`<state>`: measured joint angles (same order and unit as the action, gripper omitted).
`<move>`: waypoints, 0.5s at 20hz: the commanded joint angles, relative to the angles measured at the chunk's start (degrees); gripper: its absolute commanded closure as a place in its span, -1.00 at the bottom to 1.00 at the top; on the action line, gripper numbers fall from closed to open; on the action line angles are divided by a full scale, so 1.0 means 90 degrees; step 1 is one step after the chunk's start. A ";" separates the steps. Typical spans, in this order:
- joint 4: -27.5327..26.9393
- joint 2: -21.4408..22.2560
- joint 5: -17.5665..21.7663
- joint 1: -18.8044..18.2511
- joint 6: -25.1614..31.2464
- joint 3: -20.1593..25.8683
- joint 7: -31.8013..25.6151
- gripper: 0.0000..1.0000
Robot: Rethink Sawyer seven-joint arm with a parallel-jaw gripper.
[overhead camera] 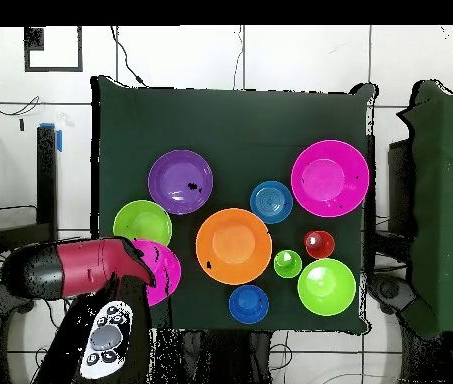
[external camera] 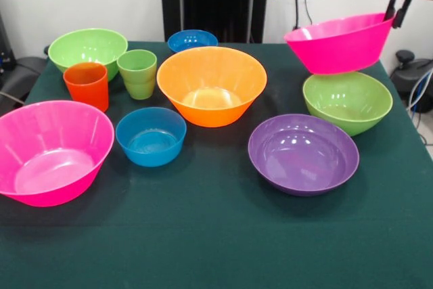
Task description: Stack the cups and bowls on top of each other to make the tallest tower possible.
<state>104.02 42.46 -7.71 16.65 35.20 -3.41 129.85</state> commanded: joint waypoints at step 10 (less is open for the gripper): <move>-0.1012 -0.0924 0.0215 -0.0315 -0.0503 0.0470 0.0228 1.00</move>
<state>99.54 38.48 -7.64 15.51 35.24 -3.40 129.86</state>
